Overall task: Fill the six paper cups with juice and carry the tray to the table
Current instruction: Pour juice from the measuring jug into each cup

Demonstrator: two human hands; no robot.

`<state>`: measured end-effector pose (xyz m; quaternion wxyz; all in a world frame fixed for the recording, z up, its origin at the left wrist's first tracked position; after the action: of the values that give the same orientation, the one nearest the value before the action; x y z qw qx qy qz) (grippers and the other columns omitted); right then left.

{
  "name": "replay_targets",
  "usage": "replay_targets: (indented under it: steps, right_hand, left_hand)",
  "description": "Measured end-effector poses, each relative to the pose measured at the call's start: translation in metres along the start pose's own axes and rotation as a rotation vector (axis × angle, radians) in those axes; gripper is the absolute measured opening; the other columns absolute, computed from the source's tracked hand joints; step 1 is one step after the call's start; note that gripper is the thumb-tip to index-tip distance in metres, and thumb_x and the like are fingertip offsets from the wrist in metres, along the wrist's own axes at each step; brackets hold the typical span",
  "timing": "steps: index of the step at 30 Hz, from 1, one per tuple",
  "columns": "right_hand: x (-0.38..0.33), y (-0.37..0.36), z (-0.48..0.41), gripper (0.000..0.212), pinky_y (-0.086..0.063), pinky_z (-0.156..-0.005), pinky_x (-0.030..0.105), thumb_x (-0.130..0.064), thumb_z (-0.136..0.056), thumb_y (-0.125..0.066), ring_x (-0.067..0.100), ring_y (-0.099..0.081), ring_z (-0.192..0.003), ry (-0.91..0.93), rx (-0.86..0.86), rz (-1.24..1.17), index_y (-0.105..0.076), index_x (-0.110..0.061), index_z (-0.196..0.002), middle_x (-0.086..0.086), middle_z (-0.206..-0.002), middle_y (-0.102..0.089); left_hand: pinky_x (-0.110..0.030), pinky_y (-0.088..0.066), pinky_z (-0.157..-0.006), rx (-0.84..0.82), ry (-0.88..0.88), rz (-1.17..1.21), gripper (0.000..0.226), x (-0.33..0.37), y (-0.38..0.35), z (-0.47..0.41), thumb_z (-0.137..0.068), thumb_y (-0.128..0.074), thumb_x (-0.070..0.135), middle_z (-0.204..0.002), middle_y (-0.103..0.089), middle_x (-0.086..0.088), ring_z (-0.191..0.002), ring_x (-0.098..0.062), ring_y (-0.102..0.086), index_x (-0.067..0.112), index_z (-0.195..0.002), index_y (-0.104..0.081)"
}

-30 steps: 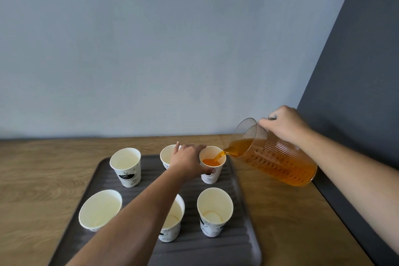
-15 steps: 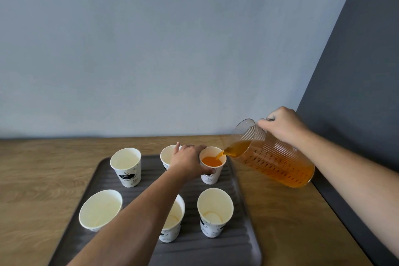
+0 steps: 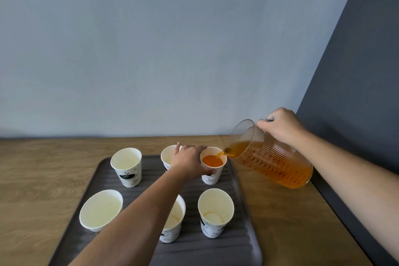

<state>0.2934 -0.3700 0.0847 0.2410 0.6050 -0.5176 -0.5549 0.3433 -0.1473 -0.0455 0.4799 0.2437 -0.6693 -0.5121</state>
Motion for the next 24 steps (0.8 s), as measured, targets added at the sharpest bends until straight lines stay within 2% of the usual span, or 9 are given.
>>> replay_targets:
  steps: [6,10,17,21,24]
  right_hand:
    - [0.012,-0.003,0.009,0.043,-0.024,-0.052,0.027,-0.028,-0.074,-0.062,0.019,-0.029,-0.045,-0.081,0.028,-0.082,-0.033,-0.017,-0.044,-0.003,-0.042,-0.024]
    - [0.023,-0.005,0.016,0.05,-0.02,-0.05,0.026,-0.021,-0.076,-0.061,0.018,-0.026,-0.043,-0.157,0.057,-0.174,-0.029,-0.017,-0.038,-0.009,-0.034,-0.019]
    - [0.032,0.006,0.032,0.046,-0.019,-0.049,0.026,-0.019,-0.08,-0.06,0.017,-0.028,-0.043,-0.219,0.144,-0.321,-0.036,-0.015,-0.041,0.001,-0.043,-0.027]
    - [0.035,0.02,0.048,0.039,-0.023,-0.052,0.027,-0.022,-0.084,-0.059,0.02,-0.034,-0.049,-0.199,0.188,-0.367,-0.048,-0.005,-0.051,0.01,-0.051,-0.032]
    - [0.035,0.027,0.06,0.047,-0.026,-0.052,0.03,-0.028,-0.087,-0.06,0.021,-0.036,-0.048,-0.166,0.179,-0.377,-0.05,0.0,-0.051,0.01,-0.049,-0.032]
  left_hand:
    - [-0.046,0.0,-0.117,0.006,-0.001,0.001,0.077,0.0,0.0,0.001,-0.073,-0.068,0.06,-0.144,-0.047,0.004,-0.139,-0.018,-0.032,0.032,-0.14,-0.04]
    - [-0.046,0.0,-0.117,-0.002,0.002,-0.003,0.077,0.0,0.0,0.002,-0.073,-0.067,0.06,-0.144,-0.047,0.003,-0.139,-0.018,-0.032,0.032,-0.14,-0.04]
    - [-0.045,0.0,-0.118,-0.002,0.01,-0.003,0.084,0.002,0.007,0.007,-0.072,-0.069,0.06,-0.148,-0.042,0.003,-0.141,-0.019,-0.029,0.032,-0.143,-0.034]
    - [-0.042,-0.01,-0.119,0.02,-0.005,0.059,0.09,0.004,0.023,0.022,-0.07,-0.072,0.059,-0.151,-0.036,0.003,-0.142,-0.02,-0.025,0.033,-0.145,-0.03]
    - [-0.037,-0.025,-0.114,0.068,-0.057,0.167,0.084,0.007,0.035,0.047,-0.07,-0.075,0.054,-0.144,-0.046,0.006,-0.137,-0.017,-0.034,0.029,-0.141,-0.038]
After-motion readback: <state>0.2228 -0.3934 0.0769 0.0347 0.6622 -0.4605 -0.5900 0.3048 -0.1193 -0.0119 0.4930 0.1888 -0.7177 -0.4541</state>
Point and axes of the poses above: each hand's wrist, its own z-axis away from the middle knuckle, its own y-axis out of the back of the hand, x = y × z, the point moved 9 cm from there along -z, towards the middle knuckle
